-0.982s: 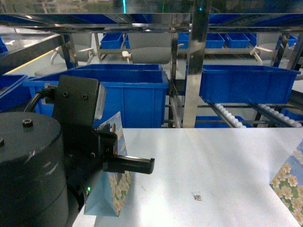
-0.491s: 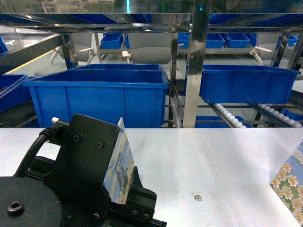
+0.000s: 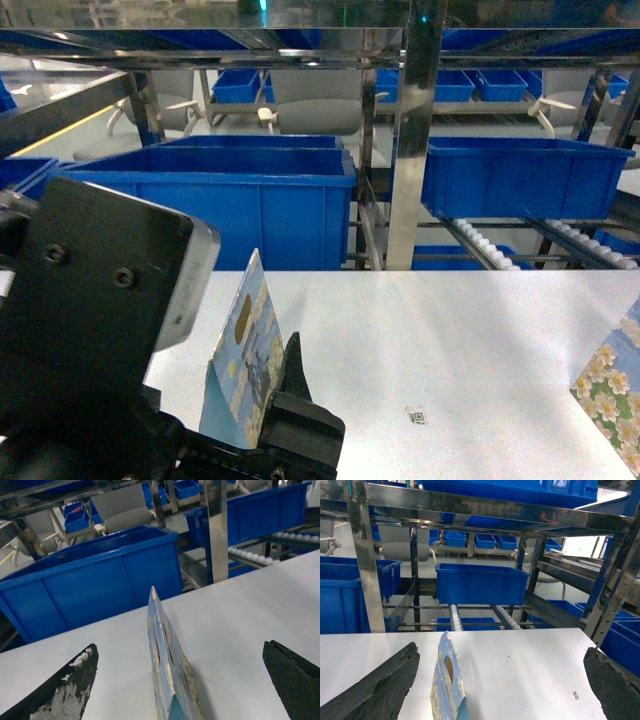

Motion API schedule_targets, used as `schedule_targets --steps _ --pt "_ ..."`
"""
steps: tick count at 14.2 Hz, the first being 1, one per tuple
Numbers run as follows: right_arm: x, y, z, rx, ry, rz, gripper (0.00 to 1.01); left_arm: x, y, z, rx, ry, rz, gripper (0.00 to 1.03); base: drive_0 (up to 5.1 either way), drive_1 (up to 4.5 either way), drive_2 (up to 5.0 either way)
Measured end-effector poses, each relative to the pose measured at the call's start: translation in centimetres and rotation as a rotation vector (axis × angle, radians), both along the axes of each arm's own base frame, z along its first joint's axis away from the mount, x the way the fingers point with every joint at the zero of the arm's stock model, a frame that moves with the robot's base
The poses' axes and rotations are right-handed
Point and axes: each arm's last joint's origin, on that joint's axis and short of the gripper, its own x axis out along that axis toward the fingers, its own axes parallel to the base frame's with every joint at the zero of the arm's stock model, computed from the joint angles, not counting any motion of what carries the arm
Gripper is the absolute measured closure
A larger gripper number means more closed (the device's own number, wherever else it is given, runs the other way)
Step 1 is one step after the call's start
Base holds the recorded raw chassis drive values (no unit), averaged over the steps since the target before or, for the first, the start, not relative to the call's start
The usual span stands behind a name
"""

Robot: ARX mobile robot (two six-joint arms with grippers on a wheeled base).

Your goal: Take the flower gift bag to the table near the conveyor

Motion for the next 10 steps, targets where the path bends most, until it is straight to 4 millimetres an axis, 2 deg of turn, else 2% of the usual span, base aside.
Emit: schedule_targets --steps 4,10 --pt "0.0 0.0 0.0 0.000 0.000 0.000 0.03 -1.3 1.1 2.1 -0.065 -0.069 -0.042 0.05 0.0 0.00 0.0" --pt "0.0 0.0 0.0 0.000 0.000 0.000 0.03 -4.2 4.8 2.6 -0.110 -0.111 -0.031 0.05 0.0 0.00 0.0"
